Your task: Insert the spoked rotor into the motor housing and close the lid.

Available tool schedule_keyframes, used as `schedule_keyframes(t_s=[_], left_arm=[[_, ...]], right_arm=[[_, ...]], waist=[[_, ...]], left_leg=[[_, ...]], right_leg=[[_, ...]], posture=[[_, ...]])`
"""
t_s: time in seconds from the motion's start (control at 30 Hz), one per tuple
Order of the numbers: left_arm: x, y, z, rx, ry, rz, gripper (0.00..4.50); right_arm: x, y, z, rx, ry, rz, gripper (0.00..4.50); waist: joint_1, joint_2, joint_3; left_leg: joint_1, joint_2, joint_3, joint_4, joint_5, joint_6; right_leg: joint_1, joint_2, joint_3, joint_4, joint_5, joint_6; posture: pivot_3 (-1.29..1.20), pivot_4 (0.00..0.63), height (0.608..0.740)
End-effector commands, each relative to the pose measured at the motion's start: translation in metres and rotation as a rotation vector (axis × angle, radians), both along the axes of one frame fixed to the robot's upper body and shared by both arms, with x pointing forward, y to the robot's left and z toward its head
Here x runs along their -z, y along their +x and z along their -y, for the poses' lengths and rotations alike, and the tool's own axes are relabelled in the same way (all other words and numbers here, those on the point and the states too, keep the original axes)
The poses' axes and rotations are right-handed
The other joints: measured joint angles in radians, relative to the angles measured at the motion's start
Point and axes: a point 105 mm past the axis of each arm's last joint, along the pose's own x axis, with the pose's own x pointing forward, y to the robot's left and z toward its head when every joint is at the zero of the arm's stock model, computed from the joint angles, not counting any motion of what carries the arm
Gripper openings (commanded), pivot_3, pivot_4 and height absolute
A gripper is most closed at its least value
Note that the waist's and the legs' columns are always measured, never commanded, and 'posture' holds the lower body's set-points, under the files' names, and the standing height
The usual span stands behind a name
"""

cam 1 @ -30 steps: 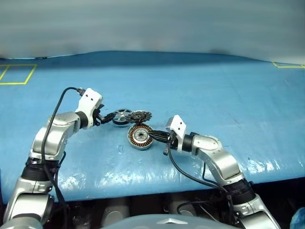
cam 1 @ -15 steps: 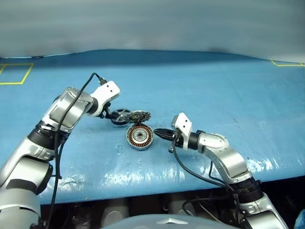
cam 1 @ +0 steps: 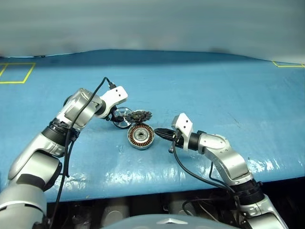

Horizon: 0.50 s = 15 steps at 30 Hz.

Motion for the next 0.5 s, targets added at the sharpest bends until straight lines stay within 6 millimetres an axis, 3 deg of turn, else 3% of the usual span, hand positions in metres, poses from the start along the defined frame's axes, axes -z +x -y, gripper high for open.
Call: schedule_keyframes(t_s=[0.03, 0.3, 0.5], left_arm=[[-0.024, 0.006, -0.004, 0.009, 0.01, 0.09, 3.54], [-0.042, 0.005, -0.003, 0.047, 0.02, 0.132, 3.54], [-0.033, -0.012, 0.01, 0.129, 0.011, 0.058, 3.54]], right_arm=[[-0.009, -0.002, -0.002, -0.013, 0.015, 0.027, 0.0], [-0.008, -0.001, -0.003, -0.023, 0.009, 0.02, 0.0], [-0.008, 0.0, -0.003, -0.024, 0.005, 0.02, 0.0]], waist=[[0.0, 0.0, 0.0], [0.003, 0.0, 0.0], [0.003, 0.0, 0.0]], left_leg=[[0.0, 0.0, 0.0, 0.0, 0.0, 0.0], [-0.001, 0.0, 0.0, 0.001, 0.0, 0.0], [-0.002, 0.0, 0.0, 0.002, 0.0, 0.0]], right_leg=[[0.0, 0.0, 0.0, 0.0, 0.0, 0.0], [0.0, 0.0, 0.0, 0.0, 0.0, 0.001], [0.0, 0.0, 0.0, 0.0, 0.001, 0.001]], posture=[[0.0, 0.15, 0.74], [0.0, 0.15, 0.74], [0.0, 0.15, 0.74]])
